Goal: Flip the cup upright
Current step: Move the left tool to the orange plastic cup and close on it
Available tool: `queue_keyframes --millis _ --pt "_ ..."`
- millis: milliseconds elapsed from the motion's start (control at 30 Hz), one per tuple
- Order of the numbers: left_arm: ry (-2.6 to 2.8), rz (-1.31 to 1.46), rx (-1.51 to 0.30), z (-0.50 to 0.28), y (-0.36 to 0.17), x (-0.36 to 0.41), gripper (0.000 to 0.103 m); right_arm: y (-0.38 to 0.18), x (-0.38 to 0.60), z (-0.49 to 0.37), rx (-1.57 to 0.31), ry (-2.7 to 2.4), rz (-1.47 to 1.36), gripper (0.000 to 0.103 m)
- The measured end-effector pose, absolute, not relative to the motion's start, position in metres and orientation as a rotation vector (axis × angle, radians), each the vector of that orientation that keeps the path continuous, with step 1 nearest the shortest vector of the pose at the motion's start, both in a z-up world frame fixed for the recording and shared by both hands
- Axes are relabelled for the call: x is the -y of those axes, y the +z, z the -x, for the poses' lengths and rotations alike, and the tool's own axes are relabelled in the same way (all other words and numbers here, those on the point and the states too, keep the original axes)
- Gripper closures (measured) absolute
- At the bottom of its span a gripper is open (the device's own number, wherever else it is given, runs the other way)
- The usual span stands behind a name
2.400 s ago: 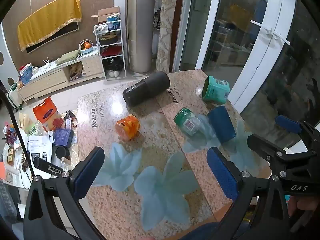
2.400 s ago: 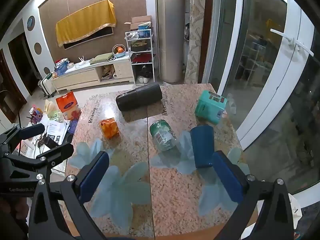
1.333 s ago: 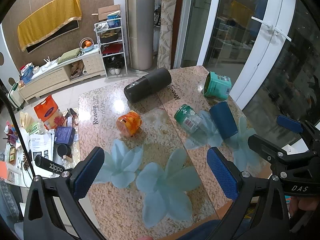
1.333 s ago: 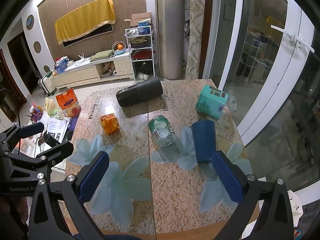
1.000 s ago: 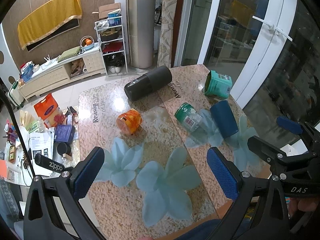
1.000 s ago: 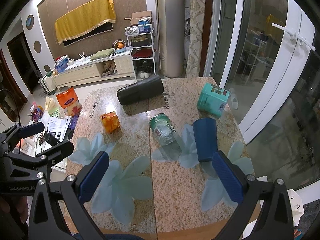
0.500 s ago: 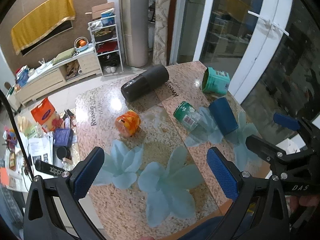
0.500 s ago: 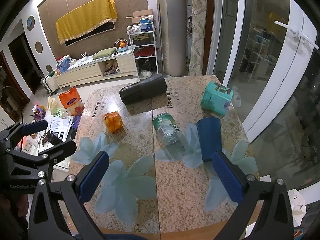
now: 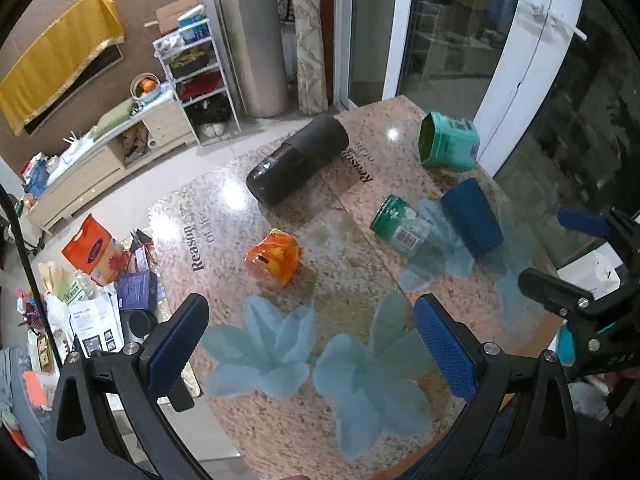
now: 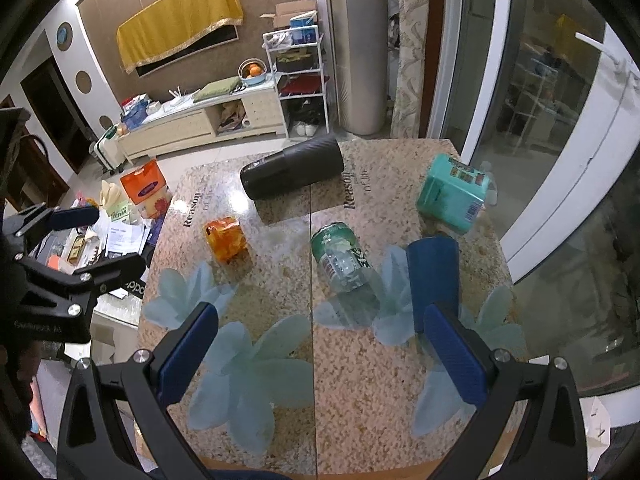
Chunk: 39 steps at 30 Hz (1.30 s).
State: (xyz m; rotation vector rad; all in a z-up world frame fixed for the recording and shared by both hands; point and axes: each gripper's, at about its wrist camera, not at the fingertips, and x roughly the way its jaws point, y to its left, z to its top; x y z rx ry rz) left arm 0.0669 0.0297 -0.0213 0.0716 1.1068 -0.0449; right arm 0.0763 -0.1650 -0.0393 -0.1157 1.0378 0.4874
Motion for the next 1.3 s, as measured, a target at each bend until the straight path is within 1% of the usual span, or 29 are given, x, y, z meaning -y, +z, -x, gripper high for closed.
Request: queue_keyframes --millis 33,667,800,967,1167,1300 --pt "-0.055 -0.037 -1.187 -0.072 -0.025 -0.032 0.0 -0.041 0.164 -0.079 -1.042 0.492 0.122 0.0" --pt "-0.19 -0.193 -1.407 -0.157 -0.105 -0.046 0.0 -0.07 0.151 -0.123 -1.156 0.591 0.184 0.0" --pt "-0.27 -0.166 -1.502 -0.175 -0.133 -0.049 0.0 -0.077 0.147 -0.13 -1.178 0.608 0.188 0.0" --pt "-0.347 -0.199 -1.587 -0.192 -0.167 -0.051 0.0 -0.09 0.148 -0.142 -1.208 0.607 0.195 0.0" --pt "-0.305 -0.184 -1.721 -0.211 -0.208 -0.064 0.0 -0.1 0.153 -0.151 -1.235 0.598 0.181 0.0" --pt "-0.297 -0.181 -1.767 -0.218 -0.229 -0.07 0.0 -0.108 0.158 -0.157 -1.259 0.581 0.17 0.0"
